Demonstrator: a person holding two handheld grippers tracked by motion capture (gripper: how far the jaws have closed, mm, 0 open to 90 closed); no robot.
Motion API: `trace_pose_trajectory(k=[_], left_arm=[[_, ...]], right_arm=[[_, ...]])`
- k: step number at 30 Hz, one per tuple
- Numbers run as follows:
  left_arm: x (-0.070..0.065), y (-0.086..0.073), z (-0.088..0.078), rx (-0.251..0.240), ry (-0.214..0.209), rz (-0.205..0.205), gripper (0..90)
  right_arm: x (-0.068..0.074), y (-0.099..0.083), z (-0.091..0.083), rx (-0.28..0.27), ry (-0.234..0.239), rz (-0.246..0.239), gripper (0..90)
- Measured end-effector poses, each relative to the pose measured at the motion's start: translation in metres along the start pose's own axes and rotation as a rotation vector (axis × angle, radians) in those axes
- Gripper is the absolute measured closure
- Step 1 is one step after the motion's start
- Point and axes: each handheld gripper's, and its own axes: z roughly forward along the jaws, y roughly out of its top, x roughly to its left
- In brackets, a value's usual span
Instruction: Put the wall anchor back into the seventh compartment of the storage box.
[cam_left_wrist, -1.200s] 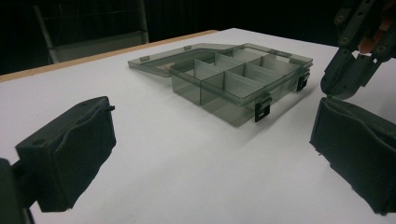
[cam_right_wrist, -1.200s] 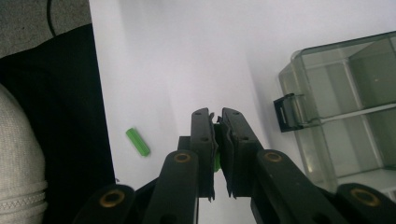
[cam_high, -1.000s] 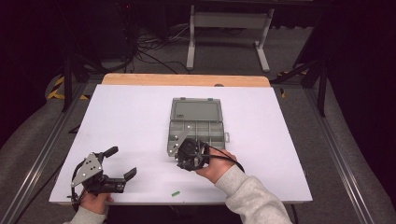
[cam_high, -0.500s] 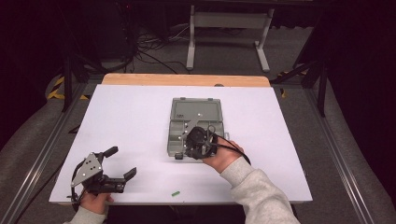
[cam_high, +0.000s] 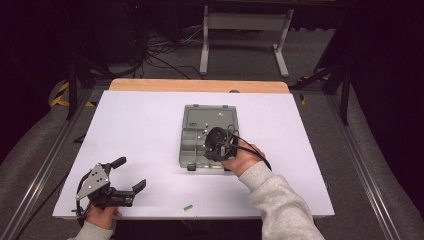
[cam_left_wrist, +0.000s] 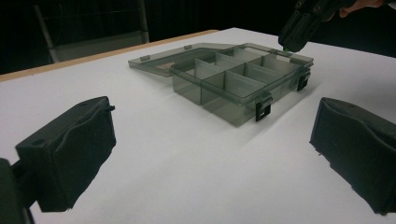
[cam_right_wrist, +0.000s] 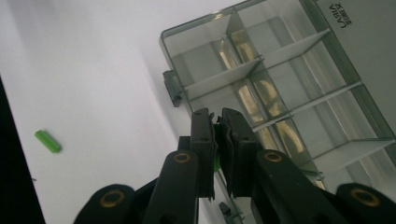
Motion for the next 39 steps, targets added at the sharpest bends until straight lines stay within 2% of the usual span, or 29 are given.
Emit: trace_pose_trajectory(k=[9,21,31,39], left_arm=[[-0.001,0.0,0.0,0.002,-0.005,-0.004,0.6],[0.0,0.0,0.0,0.002,-0.004,-0.005,0.6],[0.0,0.0,0.0,-0.001,-0.002,-0.005,0.6],[0.0,0.0,0.0,0.001,-0.002,-0.001,0.6]], right_arm=[[-0.014,-0.004,0.003,-0.001,-0.001,0.044,83.4],[-0.029,-0.008,0.008,0.012,-0.028,0.082,83.4],[-0.032,-0.013,0.02,0.032,-0.028,0.105,83.4],[-0.033,-0.017,0.027,0.047,-0.023,0.104,83.4]])
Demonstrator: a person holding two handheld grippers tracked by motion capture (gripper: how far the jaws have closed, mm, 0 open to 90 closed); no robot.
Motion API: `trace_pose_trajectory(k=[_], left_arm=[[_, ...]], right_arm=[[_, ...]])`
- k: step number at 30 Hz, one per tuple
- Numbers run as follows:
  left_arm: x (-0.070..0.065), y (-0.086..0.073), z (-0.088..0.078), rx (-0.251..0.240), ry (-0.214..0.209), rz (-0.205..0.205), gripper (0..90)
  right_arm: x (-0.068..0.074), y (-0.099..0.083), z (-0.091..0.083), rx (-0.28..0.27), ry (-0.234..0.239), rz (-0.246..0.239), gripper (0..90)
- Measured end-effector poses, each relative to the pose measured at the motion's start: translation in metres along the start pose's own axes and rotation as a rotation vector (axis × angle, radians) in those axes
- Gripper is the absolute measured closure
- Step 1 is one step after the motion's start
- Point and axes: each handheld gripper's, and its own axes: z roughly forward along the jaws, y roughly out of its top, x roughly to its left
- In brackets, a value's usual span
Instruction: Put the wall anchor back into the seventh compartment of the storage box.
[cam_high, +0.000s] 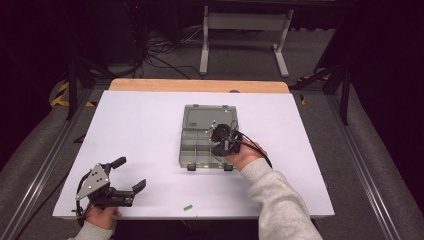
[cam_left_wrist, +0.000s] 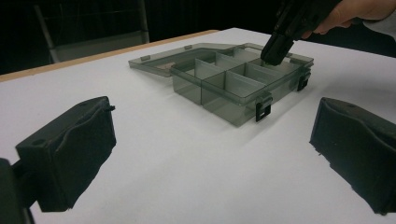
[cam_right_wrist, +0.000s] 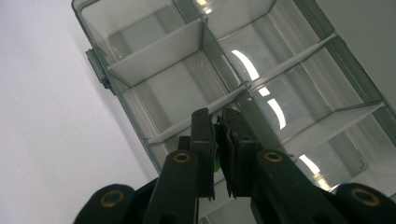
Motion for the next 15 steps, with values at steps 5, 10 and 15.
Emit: trace_pose_trajectory(k=[5,10,15], left_arm=[[0.0002,0.0,-0.0001,-0.001,0.002,0.002,0.6],[0.0001,0.0,0.0,-0.003,0.003,-0.002,0.6],[-0.0002,0.0001,0.0,-0.002,0.001,-0.003,0.6]], right_arm=[[-0.0006,-0.0017,0.0025,0.009,0.004,0.005,83.4],[-0.0008,-0.0038,0.0051,0.02,0.009,0.008,83.4],[0.0,-0.005,0.006,0.025,0.015,0.006,83.4]])
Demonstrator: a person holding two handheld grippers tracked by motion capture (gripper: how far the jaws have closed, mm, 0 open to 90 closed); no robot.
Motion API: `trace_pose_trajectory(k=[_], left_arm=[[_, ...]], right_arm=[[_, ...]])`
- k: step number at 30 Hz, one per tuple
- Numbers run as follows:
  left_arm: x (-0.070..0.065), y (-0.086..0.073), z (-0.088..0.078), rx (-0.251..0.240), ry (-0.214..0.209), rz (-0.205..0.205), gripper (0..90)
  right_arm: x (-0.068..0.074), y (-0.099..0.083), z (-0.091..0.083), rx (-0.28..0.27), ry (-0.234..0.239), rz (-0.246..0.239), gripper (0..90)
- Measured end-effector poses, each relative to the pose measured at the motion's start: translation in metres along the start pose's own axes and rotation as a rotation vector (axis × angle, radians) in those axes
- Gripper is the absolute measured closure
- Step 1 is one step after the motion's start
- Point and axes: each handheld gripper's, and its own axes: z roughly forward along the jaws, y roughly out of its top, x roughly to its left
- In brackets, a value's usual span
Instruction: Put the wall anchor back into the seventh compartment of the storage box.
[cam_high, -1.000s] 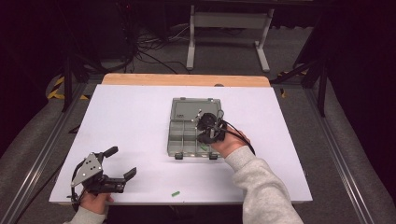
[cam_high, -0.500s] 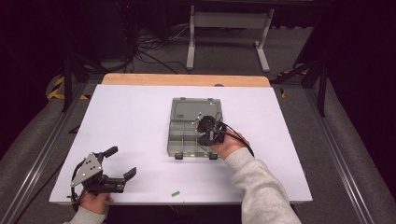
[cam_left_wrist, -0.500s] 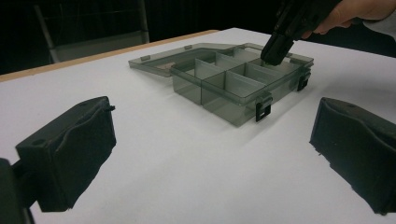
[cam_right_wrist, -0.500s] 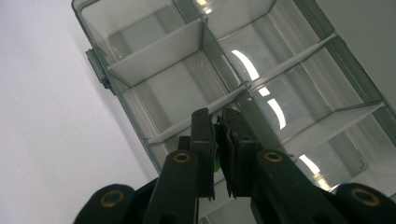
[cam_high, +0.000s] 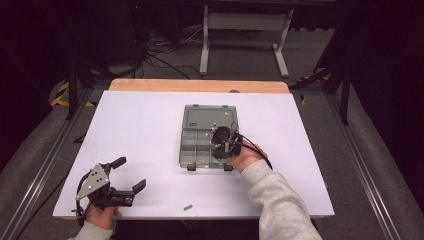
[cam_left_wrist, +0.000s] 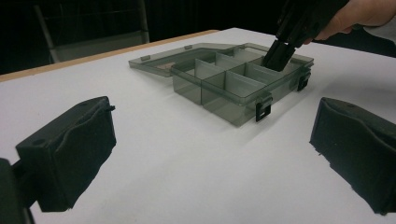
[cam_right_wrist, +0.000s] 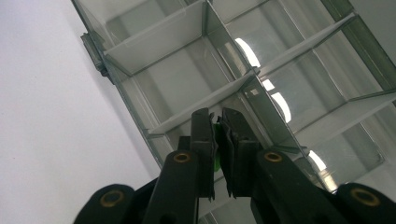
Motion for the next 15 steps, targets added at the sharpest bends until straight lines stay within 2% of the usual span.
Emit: trace_pose_trajectory(k=[15], left_arm=[[0.0003,-0.0001,0.0001,0.0,0.002,0.001,0.6]], right_arm=[[0.0003,-0.0036,0.0071,0.029,0.023,0.004,83.4]])
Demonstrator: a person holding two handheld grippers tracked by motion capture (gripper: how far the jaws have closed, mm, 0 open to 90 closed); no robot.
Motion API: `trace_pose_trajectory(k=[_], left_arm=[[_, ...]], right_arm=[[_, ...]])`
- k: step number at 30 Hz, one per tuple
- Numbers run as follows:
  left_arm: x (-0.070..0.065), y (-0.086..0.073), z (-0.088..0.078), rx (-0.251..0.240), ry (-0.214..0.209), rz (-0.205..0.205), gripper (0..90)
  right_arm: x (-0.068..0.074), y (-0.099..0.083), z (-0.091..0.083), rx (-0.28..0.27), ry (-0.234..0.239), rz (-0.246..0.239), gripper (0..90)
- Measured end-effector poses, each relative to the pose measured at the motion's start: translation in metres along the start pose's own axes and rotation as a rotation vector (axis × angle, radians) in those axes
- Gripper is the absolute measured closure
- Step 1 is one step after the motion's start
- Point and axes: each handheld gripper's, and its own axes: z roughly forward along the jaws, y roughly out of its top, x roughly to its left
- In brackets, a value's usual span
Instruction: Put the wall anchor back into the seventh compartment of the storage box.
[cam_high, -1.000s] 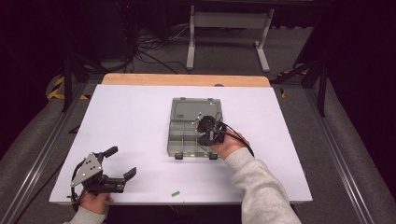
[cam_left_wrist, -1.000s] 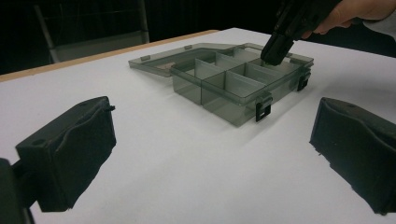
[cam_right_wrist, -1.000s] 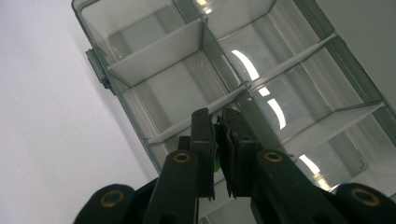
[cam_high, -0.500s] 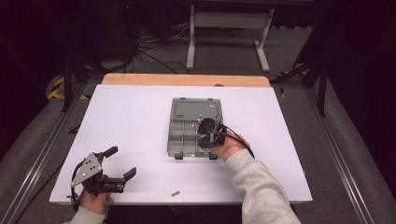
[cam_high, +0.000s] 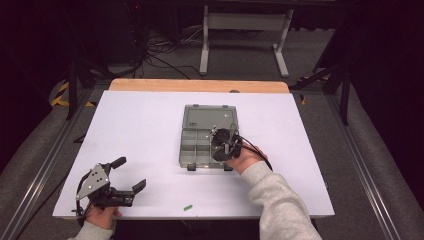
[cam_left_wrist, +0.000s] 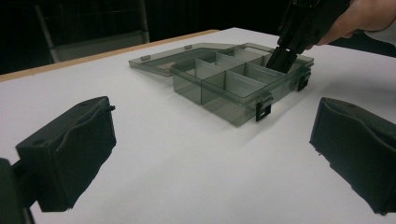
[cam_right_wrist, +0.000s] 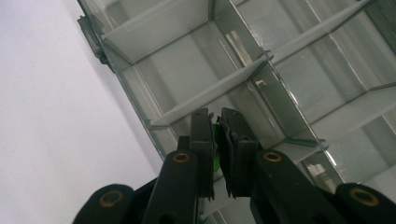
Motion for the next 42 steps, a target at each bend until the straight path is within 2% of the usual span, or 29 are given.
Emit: trace_pose_trajectory(k=[9,20,24,31,32,34,42], left_arm=[[0.0,0.0,0.0,0.003,-0.001,0.002,0.7],[0.0,0.0,0.0,0.007,-0.003,0.0,0.7],[-0.001,0.0,0.0,0.005,-0.002,-0.004,0.7],[-0.001,0.0,0.001,0.004,-0.002,-0.004,0.7],[-0.001,0.0,0.001,0.004,-0.002,-0.004,0.7],[-0.001,0.0,0.001,0.006,-0.004,-0.002,0.7],[-0.001,0.0,0.001,0.005,-0.004,-0.004,0.7]], right_arm=[[0.001,-0.001,0.003,0.007,0.01,0.004,82.5],[0.003,-0.003,-0.01,-0.047,0.005,0.013,74.8],[0.008,-0.002,-0.017,-0.071,-0.011,0.003,68.8],[0.021,0.002,-0.032,-0.127,0.021,-0.018,46.3],[0.021,0.002,-0.032,-0.127,0.021,-0.018,46.3],[0.027,0.004,-0.034,-0.14,0.03,-0.038,40.2],[0.05,0.011,-0.042,-0.166,0.043,-0.108,31.1]])
